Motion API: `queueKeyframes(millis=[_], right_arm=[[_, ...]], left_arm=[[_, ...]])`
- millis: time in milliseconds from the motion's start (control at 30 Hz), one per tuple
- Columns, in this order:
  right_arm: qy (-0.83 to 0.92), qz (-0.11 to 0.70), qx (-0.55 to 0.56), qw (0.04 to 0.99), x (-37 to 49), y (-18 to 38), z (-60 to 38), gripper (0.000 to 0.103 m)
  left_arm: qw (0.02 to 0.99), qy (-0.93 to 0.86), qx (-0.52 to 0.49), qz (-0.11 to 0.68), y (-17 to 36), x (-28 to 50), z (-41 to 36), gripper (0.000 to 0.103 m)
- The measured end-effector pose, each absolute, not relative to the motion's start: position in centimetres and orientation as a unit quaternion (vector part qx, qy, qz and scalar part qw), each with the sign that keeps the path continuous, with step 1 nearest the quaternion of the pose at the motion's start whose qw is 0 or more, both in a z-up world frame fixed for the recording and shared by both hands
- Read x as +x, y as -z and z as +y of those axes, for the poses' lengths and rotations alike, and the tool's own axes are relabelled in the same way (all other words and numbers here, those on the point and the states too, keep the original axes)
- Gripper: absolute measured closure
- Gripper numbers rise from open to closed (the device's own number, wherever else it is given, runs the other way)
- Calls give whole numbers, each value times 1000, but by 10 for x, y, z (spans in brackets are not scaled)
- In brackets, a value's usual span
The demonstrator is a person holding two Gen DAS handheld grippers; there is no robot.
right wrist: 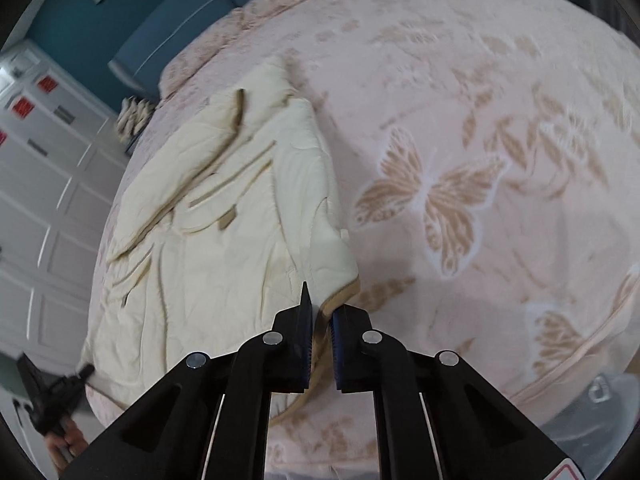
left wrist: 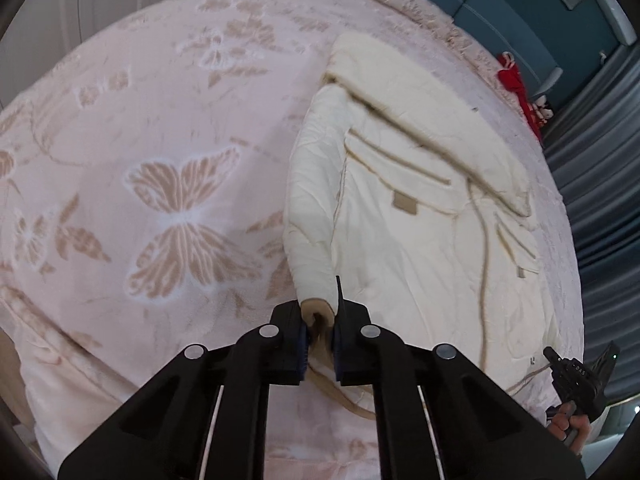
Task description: Fold large clothes
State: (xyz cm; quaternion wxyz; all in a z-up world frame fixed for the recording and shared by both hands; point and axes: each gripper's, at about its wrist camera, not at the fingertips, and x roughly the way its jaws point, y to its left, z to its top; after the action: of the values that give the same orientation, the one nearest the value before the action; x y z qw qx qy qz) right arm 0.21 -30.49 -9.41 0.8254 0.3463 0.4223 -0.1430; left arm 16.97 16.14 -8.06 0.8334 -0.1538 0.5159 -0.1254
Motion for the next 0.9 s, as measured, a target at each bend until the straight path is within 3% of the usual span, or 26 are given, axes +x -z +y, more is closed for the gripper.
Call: queueKeyframes(millis=[233, 533, 900], right_arm=[[132, 446, 308, 830, -11, 77, -302, 96], [68, 558, 151, 813, -81, 62, -263, 97], [36, 624, 168, 763, -180, 52, -227, 97]], left_arm=[[844, 149, -127, 499, 52, 151, 164, 99], [834, 168, -66, 522, 41, 88, 180, 99], [794, 170, -23, 584, 29, -14, 217, 99]])
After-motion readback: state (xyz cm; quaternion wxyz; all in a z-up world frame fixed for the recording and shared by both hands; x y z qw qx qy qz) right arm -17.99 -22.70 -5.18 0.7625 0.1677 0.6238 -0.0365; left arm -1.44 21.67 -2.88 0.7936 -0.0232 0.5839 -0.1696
